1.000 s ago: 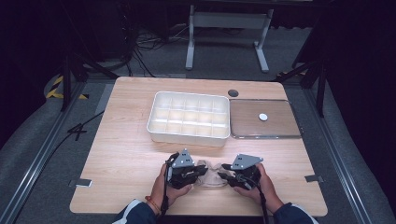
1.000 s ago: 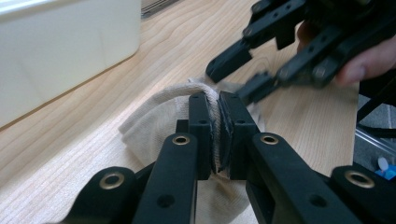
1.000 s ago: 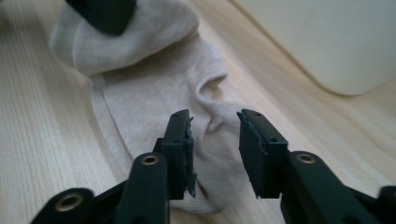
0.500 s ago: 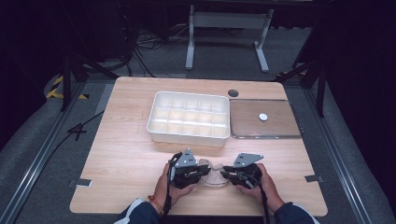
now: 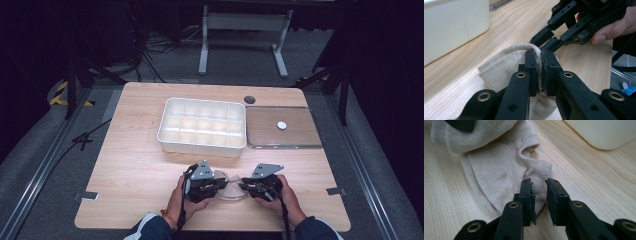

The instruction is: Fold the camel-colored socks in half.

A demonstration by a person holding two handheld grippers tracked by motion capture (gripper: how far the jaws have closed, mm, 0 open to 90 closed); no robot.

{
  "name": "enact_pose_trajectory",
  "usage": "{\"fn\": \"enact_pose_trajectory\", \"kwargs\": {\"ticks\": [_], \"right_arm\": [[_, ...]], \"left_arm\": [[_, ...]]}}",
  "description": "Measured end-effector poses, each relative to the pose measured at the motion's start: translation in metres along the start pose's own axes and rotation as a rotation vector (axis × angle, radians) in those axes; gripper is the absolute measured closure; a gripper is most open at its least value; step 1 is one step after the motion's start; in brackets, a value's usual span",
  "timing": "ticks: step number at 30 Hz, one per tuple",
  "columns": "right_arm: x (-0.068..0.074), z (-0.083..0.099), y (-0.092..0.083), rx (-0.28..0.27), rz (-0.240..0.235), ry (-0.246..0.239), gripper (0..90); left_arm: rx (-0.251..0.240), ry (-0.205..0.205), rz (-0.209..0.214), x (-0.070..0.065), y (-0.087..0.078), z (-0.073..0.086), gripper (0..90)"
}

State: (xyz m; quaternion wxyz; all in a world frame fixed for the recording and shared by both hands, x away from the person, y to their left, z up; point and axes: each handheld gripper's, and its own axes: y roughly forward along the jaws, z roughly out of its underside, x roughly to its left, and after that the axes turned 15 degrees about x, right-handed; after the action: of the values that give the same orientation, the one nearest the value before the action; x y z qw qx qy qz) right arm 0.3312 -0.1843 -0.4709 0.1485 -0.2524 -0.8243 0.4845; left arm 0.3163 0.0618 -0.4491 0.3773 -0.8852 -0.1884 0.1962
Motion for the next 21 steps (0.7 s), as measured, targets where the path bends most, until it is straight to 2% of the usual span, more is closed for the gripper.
{"fn": "enact_pose_trajectory", "kwargs": {"ticks": [4, 6, 13, 17, 21], "right_arm": [[0.000, 0.000, 0.002, -0.006, -0.010, 0.012, 75.7], [0.002, -0.001, 0.002, -0.004, 0.005, 0.000, 75.8], [0.001, 0.000, 0.002, -0.007, -0.005, -0.001, 75.9], [0.002, -0.001, 0.002, -0.004, 0.000, -0.011, 75.9], [0.001, -0.001, 0.002, -0.005, -0.001, -0.011, 75.9]], "left_arm": [[-0.003, -0.001, 0.006, -0.002, 0.004, -0.003, 84.3], [-0.007, 0.007, 0.013, -0.003, 0.007, -0.006, 84.4], [-0.002, 0.008, 0.021, -0.004, 0.017, -0.011, 84.4], [0.028, 0.021, 0.021, -0.007, 0.026, -0.011, 84.3], [0.041, 0.015, 0.021, -0.007, 0.033, -0.011, 84.3]]}}
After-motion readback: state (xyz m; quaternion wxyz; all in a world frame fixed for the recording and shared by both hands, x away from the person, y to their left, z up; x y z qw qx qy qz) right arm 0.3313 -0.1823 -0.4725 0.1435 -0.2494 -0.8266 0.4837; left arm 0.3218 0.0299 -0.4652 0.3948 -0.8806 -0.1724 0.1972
